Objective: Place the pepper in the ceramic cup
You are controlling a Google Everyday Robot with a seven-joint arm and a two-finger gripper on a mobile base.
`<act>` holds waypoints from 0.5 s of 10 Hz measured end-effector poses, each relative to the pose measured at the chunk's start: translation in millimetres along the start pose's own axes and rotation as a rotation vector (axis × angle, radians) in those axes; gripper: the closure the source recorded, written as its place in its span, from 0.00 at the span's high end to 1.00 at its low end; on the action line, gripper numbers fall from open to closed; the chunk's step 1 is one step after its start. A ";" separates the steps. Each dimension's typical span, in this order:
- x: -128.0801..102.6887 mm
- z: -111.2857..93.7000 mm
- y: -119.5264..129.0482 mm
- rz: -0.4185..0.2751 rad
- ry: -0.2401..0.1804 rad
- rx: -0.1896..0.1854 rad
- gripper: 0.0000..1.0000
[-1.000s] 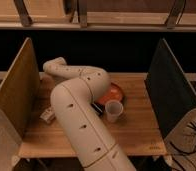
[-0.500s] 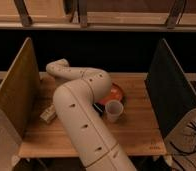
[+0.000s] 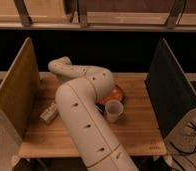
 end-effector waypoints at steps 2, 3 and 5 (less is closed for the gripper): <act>2.7 -26.1 -12.7 0.032 -0.062 0.021 0.00; 8.0 -42.5 -22.6 0.060 -0.102 0.034 0.00; 21.1 -68.0 -41.1 0.120 -0.168 0.055 0.00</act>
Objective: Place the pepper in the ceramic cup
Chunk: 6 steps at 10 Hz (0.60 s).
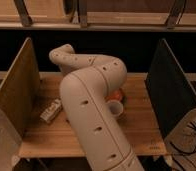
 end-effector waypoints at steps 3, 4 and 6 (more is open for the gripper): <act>28.0 -42.6 -51.6 0.144 -0.103 0.047 0.00; 41.4 -51.3 -69.9 0.197 -0.119 0.061 0.00; 69.7 -62.1 -103.8 0.300 -0.131 0.080 0.00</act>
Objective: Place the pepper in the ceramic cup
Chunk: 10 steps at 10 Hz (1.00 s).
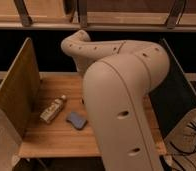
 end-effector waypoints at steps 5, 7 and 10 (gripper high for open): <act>23.1 -2.1 -44.6 0.126 0.010 0.005 0.00; 23.0 -2.0 -43.7 0.125 0.010 0.005 0.00; 24.8 13.1 -33.0 0.103 0.041 0.032 0.00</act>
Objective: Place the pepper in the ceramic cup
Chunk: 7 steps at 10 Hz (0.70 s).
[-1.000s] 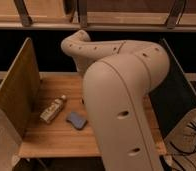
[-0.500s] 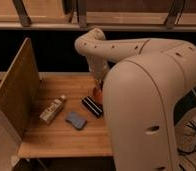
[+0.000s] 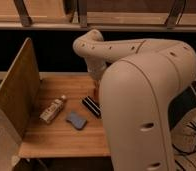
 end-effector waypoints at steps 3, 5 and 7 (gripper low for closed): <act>11.0 26.7 -8.1 0.028 0.075 0.045 0.00; 15.6 36.0 -19.8 0.061 0.108 0.067 0.00; 21.8 42.9 -27.7 0.085 0.140 0.083 0.00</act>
